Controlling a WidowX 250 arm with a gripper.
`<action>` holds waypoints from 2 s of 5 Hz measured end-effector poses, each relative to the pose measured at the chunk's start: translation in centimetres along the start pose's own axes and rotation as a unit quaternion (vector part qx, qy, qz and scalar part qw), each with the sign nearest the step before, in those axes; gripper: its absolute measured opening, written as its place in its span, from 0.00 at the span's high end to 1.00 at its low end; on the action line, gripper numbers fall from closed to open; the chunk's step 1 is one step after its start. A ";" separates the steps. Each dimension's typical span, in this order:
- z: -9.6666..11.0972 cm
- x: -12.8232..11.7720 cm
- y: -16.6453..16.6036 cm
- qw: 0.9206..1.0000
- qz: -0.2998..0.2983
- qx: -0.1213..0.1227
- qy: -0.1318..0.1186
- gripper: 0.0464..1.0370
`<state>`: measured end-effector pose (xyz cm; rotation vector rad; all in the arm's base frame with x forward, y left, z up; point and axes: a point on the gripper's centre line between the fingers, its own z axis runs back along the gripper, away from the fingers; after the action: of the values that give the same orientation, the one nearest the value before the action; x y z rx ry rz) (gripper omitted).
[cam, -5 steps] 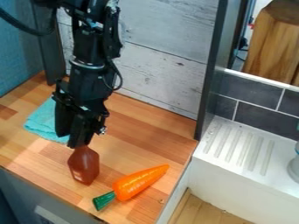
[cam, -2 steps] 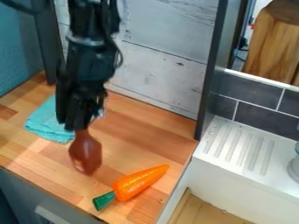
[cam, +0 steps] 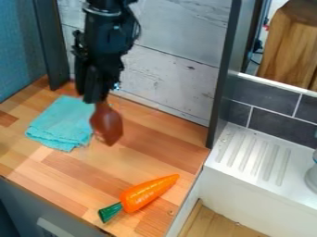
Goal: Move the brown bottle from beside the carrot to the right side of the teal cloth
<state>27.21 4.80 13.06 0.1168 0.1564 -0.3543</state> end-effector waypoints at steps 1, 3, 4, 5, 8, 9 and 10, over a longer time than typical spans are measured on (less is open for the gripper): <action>-1.6 1.5 2.0 1.000 -0.014 0.015 0.000 0.71; -4.0 4.6 4.2 1.000 -0.006 -0.003 0.008 0.71; -4.0 5.9 5.2 1.000 0.007 -0.006 0.007 0.71; -4.2 6.3 5.5 1.000 0.016 -0.003 0.015 0.71; -2.3 3.6 4.5 0.999 0.048 -0.001 0.007 0.05; -0.5 0.5 4.7 0.994 0.101 -0.010 -0.033 0.03; -1.0 -4.8 5.0 0.991 0.128 -0.033 -0.036 0.03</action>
<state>24.43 11.20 13.36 0.0582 0.0810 -0.0968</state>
